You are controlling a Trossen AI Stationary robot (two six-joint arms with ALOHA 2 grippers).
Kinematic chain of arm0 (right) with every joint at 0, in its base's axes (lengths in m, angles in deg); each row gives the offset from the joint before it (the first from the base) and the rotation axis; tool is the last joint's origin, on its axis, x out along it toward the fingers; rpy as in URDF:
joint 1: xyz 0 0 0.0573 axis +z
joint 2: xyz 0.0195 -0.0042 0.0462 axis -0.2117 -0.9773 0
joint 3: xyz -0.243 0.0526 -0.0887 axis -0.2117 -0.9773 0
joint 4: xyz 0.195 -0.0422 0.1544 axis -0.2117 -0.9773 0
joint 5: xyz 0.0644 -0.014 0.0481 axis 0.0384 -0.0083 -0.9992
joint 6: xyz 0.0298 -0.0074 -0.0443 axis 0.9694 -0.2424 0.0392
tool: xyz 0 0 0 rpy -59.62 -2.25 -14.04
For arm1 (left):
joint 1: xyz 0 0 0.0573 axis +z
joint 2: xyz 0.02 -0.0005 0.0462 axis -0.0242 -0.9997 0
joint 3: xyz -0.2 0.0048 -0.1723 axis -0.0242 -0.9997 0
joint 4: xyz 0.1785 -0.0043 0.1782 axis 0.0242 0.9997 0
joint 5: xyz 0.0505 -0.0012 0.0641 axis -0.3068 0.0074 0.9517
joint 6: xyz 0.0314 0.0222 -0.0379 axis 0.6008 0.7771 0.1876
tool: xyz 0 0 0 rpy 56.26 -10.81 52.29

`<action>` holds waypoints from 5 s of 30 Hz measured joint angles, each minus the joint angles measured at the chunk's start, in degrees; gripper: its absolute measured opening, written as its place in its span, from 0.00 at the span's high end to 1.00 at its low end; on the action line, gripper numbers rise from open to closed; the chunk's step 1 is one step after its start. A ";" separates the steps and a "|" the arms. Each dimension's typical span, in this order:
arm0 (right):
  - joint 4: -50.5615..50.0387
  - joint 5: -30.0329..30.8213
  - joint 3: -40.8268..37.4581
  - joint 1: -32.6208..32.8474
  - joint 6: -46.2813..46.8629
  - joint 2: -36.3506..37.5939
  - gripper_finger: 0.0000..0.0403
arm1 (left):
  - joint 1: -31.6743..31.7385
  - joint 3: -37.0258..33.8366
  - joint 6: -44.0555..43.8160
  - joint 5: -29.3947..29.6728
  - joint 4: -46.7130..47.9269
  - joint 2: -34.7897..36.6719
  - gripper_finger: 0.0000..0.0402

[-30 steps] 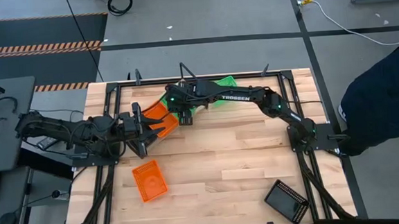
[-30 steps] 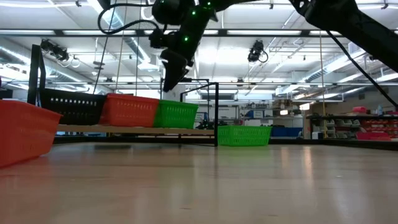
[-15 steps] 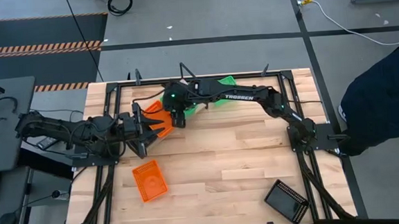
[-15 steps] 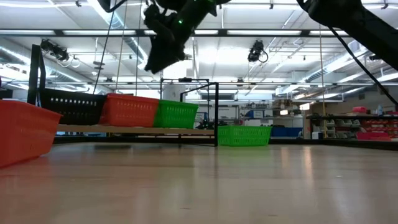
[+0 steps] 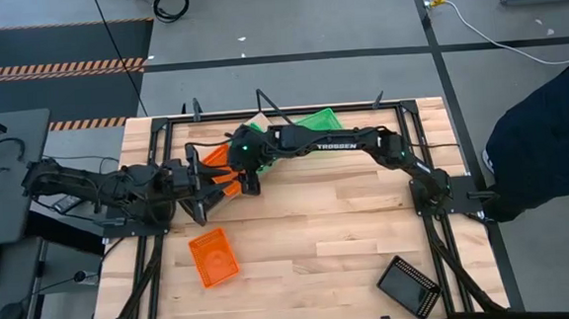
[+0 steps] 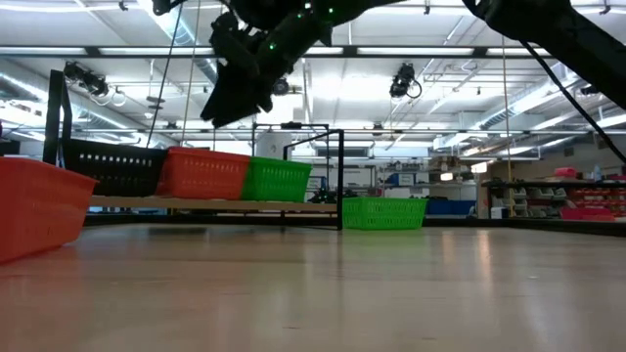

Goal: Stack baskets on shelf by color
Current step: Adjust the stacked orange bins on the shelf, then stack the orange bin on top of the orange bin on the shelf

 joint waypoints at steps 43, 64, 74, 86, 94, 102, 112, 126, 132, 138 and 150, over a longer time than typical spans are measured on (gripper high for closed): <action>10.21 10.60 -11.55 -2.75 -0.12 -0.04 0.47 | -7.66 0.00 0.00 0.02 -3.45 3.35 0.71; -6.19 19.57 -9.97 -5.50 -4.28 6.63 0.47 | -7.66 0.00 -0.23 0.02 -2.80 3.30 0.71; -7.92 14.96 -11.04 -6.15 -3.35 6.60 0.47 | -7.66 0.00 -0.05 0.02 -2.82 3.30 0.71; -8.42 14.30 -11.02 3.05 -17.04 5.88 0.47 | -7.66 0.00 1.04 0.02 -3.75 3.41 0.71; -5.46 13.95 -11.04 4.98 -19.83 4.68 0.47 | -7.66 0.00 1.60 0.02 -3.65 3.39 0.71; 6.34 10.79 -14.36 4.82 -19.84 4.53 0.47 | -7.66 0.00 1.59 0.02 -3.63 3.30 0.71; 11.07 9.36 -18.11 5.31 -18.23 4.57 0.47 | -7.66 0.00 1.62 0.02 -3.63 3.30 0.71; 16.04 6.35 -19.15 7.12 -16.48 4.62 0.47 | -7.66 0.00 1.63 0.02 -3.65 3.30 0.71; 9.26 7.74 -15.26 9.35 -16.17 7.14 0.47 | -7.66 0.00 1.62 0.02 -3.44 3.30 0.71; -4.23 8.70 -14.76 11.09 -9.69 10.79 0.47 | -7.66 0.00 1.19 0.02 -3.14 3.28 0.71; -21.33 12.27 -24.30 12.75 7.64 16.69 0.48 | -7.66 0.98 -2.42 0.73 -2.20 -3.10 0.71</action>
